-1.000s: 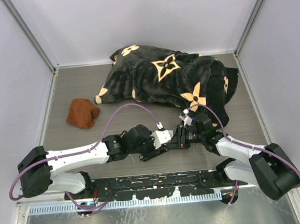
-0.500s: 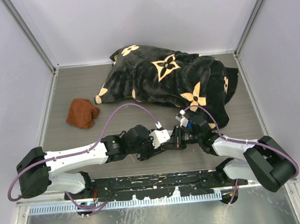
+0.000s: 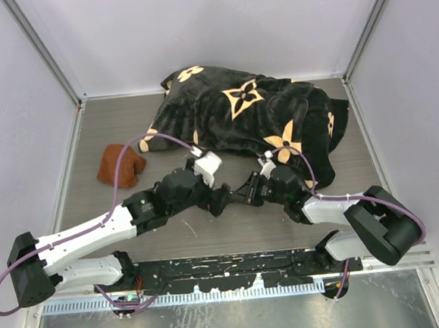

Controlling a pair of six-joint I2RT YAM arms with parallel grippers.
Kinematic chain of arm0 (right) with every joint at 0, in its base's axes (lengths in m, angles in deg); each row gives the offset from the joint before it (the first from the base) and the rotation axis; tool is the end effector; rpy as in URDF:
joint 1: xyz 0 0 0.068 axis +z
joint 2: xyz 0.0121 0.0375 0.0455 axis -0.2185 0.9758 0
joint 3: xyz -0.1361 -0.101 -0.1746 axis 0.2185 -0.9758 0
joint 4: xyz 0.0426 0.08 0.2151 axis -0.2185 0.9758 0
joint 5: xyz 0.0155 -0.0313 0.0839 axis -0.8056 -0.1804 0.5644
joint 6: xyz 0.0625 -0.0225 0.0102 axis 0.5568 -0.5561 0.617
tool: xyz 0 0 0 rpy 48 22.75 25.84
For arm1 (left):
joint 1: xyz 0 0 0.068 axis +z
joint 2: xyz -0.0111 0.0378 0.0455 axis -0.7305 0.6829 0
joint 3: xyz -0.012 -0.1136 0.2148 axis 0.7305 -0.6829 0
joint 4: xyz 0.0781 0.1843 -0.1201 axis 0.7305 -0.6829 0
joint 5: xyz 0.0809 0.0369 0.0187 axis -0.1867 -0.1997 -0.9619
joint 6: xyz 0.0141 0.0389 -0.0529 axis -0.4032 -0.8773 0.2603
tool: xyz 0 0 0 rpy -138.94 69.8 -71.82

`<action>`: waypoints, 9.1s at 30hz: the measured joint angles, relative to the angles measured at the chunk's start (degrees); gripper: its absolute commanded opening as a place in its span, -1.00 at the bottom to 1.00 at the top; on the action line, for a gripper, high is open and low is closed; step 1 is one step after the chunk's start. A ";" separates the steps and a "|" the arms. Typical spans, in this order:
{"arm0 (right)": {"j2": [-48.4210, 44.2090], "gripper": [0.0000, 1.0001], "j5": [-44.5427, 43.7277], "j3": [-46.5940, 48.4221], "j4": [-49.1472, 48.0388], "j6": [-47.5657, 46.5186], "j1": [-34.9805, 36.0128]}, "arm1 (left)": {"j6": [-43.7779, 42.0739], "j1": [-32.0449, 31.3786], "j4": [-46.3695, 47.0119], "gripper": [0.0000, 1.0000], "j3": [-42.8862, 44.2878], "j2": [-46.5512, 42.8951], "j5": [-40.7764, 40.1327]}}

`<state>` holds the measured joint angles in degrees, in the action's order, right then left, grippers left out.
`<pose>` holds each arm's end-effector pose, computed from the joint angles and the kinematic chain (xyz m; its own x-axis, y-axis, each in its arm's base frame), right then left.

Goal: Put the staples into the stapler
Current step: Open the stapler at the center of the board, then pick up the stapler from the center of the board.

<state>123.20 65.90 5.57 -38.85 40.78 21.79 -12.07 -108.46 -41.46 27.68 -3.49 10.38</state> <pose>0.1813 0.1508 0.1384 -0.8707 0.3321 -0.3629 -0.1760 0.4785 0.8603 0.1266 -0.2192 0.2608 -0.3007 0.3205 -0.8983 0.7883 0.6137 -0.0450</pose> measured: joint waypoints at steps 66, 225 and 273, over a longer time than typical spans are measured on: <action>10.97 -0.99 -17.79 12.13 -2.89 -0.50 8.24 | 25.46 26.56 -14.23 0.32 4.02 3.08 -6.64; -9.97 -0.30 -31.32 24.85 62.47 -35.54 -12.15 | 24.26 48.94 -4.96 0.87 -6.82 -10.21 17.07; 10.32 -0.57 -41.31 27.61 53.79 -39.04 -13.25 | 24.35 48.96 -12.50 0.94 -7.43 -16.31 16.65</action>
<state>133.52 24.60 33.18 14.94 1.75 8.55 12.28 -59.50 -53.96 20.25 -19.80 27.03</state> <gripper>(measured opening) 0.249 0.967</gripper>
